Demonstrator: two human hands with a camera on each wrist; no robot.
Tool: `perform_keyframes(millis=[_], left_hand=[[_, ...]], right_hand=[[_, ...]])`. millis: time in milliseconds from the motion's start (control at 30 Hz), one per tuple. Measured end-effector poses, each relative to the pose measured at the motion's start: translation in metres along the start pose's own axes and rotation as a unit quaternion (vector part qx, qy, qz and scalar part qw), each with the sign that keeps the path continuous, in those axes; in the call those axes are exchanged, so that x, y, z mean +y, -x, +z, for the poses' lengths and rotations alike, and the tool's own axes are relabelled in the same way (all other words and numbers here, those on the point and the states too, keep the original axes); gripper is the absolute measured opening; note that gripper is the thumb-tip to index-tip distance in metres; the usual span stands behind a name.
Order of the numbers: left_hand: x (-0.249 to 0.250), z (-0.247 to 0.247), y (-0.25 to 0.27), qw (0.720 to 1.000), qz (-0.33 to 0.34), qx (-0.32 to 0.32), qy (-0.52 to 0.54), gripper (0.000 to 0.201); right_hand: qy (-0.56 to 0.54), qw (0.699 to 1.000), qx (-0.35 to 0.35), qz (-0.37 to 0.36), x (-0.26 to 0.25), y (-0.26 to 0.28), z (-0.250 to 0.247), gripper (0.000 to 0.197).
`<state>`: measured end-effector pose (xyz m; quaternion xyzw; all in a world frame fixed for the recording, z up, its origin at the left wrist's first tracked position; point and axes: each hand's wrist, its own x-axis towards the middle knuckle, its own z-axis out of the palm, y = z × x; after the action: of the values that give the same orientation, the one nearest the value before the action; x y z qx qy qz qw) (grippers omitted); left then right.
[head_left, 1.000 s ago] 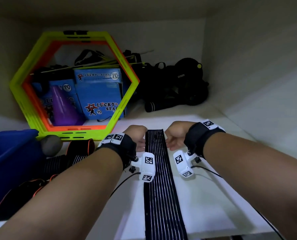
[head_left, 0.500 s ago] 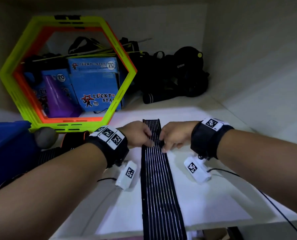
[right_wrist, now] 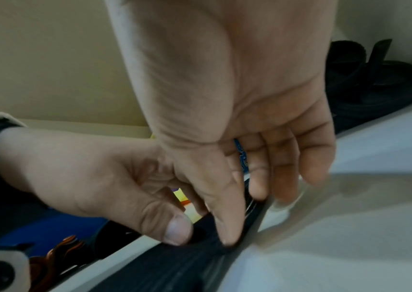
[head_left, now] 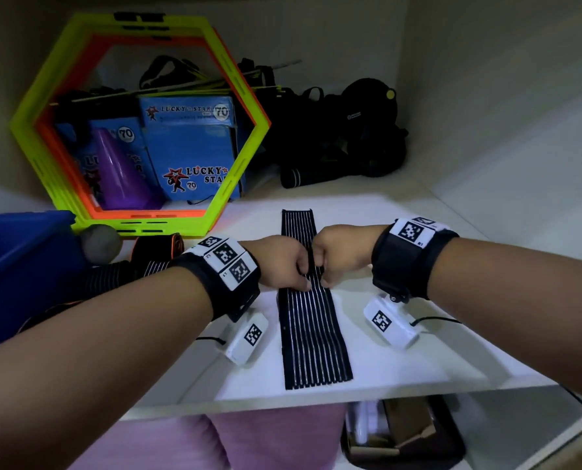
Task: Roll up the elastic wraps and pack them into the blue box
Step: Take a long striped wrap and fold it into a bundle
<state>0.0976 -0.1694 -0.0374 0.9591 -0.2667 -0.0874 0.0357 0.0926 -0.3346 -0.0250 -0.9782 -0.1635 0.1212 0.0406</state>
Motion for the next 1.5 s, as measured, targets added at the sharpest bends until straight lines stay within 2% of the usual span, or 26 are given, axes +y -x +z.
perform_keyframes(millis=[100,200,267,333,400,500,567,633,700,833,967,1033,1100,1167,1233,1367,1500], left_hand=[[0.008,0.000,0.007,0.999,0.004,-0.035,-0.034,0.038],[0.014,0.000,0.016,0.998,-0.003,-0.030,-0.056,0.038],[0.017,-0.001,0.028,0.999,0.006,0.000,-0.042,0.034],[0.020,-0.003,0.049,0.997,0.039,0.062,-0.006,0.021],[0.025,-0.003,0.078,0.994,0.064,0.084,0.027,0.016],[0.032,0.006,0.127,0.994,0.091,0.038,0.044,0.036],[0.030,0.022,0.152,0.994,0.097,0.037,0.031,0.053],[0.027,0.041,0.165,0.994,0.081,0.059,0.040,0.061],[0.024,0.059,0.171,0.991,0.052,0.100,0.076,0.062],[0.029,0.082,0.178,0.969,0.028,0.196,0.148,0.059],[0.034,0.093,0.182,0.950,0.021,0.250,0.185,0.060],[0.036,0.100,0.185,0.948,0.023,0.263,0.177,0.059],[0.038,0.106,0.188,0.946,0.018,0.272,0.173,0.054],[0.039,0.111,0.192,0.933,0.003,0.296,0.206,0.047],[0.040,0.113,0.194,0.912,-0.018,0.319,0.256,0.040],[0.045,0.106,0.192,0.895,-0.062,0.321,0.304,0.022],[0.049,0.095,0.184,0.867,-0.125,0.315,0.366,0.017]], right_hand=[[-0.051,0.997,-0.055,0.006,-0.008,0.010,0.009,0.039],[0.003,1.000,-0.012,-0.011,-0.016,0.022,0.011,0.039],[0.032,0.999,0.011,-0.016,-0.018,0.033,0.009,0.038],[-0.004,0.999,0.028,-0.034,-0.020,0.051,0.004,0.029],[-0.053,0.996,0.042,-0.063,-0.022,0.076,0.002,0.022],[-0.089,0.990,0.039,-0.106,-0.030,0.120,0.012,0.024],[-0.078,0.989,0.031,-0.125,-0.036,0.143,0.031,0.047],[-0.059,0.989,0.039,-0.130,-0.041,0.157,0.054,0.068],[-0.081,0.988,0.070,-0.112,-0.043,0.163,0.076,0.073],[-0.127,0.976,0.151,-0.096,-0.047,0.162,0.102,0.064],[-0.179,0.961,0.199,-0.070,-0.047,0.159,0.116,0.065],[-0.189,0.955,0.216,-0.067,-0.046,0.160,0.123,0.065],[-0.199,0.947,0.240,-0.075,-0.044,0.162,0.133,0.057],[-0.242,0.930,0.266,-0.075,-0.044,0.164,0.139,0.045],[-0.274,0.917,0.279,-0.074,-0.044,0.167,0.141,0.041],[-0.335,0.891,0.303,-0.041,-0.045,0.166,0.138,0.028],[-0.394,0.869,0.299,0.001,-0.049,0.164,0.134,0.033]])
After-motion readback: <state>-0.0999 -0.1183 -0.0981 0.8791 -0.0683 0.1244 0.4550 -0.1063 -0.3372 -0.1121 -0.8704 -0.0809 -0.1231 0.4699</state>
